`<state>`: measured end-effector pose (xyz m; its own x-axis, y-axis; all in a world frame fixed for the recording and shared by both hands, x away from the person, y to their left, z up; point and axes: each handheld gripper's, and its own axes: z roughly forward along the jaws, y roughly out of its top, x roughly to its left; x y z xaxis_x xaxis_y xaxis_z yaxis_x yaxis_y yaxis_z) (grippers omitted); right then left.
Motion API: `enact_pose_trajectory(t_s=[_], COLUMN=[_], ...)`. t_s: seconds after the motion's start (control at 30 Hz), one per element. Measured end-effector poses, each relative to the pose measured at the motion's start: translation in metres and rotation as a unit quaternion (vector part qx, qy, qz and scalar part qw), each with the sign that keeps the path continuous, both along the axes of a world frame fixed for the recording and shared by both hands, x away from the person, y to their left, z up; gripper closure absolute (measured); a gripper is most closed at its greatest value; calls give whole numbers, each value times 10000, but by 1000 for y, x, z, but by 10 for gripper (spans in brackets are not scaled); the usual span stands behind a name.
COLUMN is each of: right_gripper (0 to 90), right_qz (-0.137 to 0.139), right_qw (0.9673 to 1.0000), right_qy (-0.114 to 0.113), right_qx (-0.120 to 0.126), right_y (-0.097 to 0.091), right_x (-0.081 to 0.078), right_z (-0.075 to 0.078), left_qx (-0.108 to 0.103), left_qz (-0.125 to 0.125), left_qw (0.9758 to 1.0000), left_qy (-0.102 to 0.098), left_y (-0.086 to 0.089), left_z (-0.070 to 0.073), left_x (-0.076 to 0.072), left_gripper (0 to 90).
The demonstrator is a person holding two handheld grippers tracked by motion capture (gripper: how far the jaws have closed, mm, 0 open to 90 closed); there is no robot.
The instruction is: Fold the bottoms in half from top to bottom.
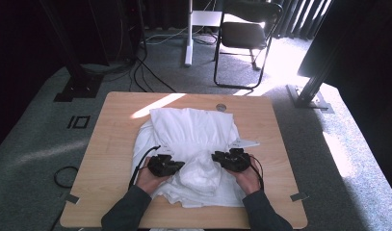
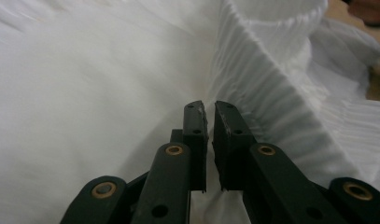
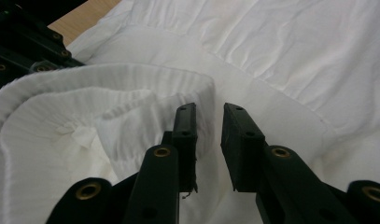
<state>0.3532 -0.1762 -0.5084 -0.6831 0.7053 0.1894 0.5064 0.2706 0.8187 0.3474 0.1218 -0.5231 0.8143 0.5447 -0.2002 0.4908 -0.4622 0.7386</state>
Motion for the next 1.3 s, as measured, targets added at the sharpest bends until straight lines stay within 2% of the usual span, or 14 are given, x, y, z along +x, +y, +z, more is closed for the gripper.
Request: enact_pose_trajectory(t_s=[0.07,0.27,0.5,0.53,0.57,0.6,0.7,0.8,0.87,0.97,1.0,1.03,1.17,1.3], right_gripper=[726,718,732,749,749,778,789,751,670,657,639,593,556,547], right_qz=[-136,-240,101,93,93,71,176,312,53,-60,-199,-437,-768,-1061], right_qw=[9998,9997,9999,9990,9990,9977,9965,9961,9971,9970,9968,9963,9942,9905], right_qy=[-144,-104,56,6,6,99,204,231,-77,-162,-215,-301,-263,58], right_qx=[-77,29,-129,-443,-443,-672,-790,-792,-756,-750,-747,-679,-709,-878], right_y=[-3,-1,24,28,28,29,28,26,23,22,21,20,23,26], right_x=[0,7,-27,-42,-42,-54,-60,-57,-43,-34,-24,3,48,79], right_z=[5,13,-13,-26,-26,-38,-46,-41,-27,-22,-17,-10,-7,-23], left_qx=[67,262,151,240,240,270,222,260,191,199,293,343,480,683], left_qz=[-177,-591,-339,-341,-341,-359,-360,-96,379,547,818,908,1342,1489], left_qw=[9998,9979,9993,9991,9991,9989,9990,9995,9980,9969,9939,9926,9877,9861], left_qy=[46,109,96,113,113,141,112,-163,-458,-527,-678,-729,-639,-296], left_y=[-1,-5,6,7,7,8,9,11,15,15,15,15,14,15], left_z=[-2,-11,-14,-15,-15,-16,-15,-4,11,15,21,22,10,-13], left_x=[-6,-25,-26,-26,-26,-27,-27,-18,4,13,36,44,80,93], left_gripper=[841,836,814,814,813,812,791,750,717,699,699,655,621,610])
